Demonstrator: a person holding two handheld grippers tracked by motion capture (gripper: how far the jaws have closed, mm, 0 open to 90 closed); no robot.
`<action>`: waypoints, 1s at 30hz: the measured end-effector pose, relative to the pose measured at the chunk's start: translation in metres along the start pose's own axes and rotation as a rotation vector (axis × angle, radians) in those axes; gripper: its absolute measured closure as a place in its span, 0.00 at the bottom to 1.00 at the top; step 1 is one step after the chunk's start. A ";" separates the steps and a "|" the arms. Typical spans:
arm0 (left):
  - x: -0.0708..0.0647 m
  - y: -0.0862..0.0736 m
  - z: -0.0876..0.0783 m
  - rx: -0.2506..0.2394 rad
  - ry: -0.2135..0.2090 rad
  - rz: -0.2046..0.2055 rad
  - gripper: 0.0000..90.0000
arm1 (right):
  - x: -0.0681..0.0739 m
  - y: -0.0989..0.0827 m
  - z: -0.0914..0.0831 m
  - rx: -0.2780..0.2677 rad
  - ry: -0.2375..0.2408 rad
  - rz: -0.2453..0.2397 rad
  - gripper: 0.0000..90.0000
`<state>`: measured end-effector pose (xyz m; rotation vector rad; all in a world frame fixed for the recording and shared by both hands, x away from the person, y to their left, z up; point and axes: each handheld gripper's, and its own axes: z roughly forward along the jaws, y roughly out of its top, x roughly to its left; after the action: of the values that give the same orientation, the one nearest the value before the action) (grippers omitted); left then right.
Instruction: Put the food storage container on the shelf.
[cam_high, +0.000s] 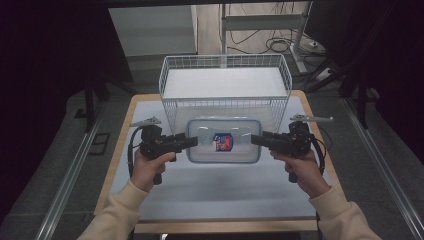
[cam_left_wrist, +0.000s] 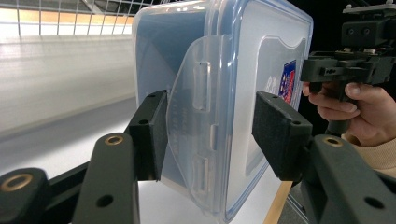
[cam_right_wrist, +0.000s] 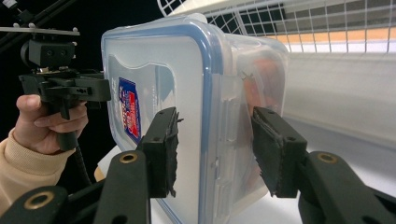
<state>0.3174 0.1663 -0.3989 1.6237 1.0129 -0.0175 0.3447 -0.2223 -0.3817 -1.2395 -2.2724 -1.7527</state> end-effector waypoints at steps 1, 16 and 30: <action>0.000 0.002 0.000 -0.001 0.001 0.004 0.52 | 0.000 0.002 0.000 -0.001 -0.001 -0.002 0.58; 0.001 0.045 -0.002 -0.027 0.018 0.042 0.51 | 0.001 0.045 0.004 -0.033 -0.009 -0.045 0.58; 0.004 0.071 -0.003 -0.052 0.024 0.032 0.51 | -0.001 0.079 0.009 -0.029 -0.004 -0.068 0.58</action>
<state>0.3613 0.1742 -0.3440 1.5954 0.9982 0.0501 0.3954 -0.2111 -0.3219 -1.1843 -2.3267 -1.8133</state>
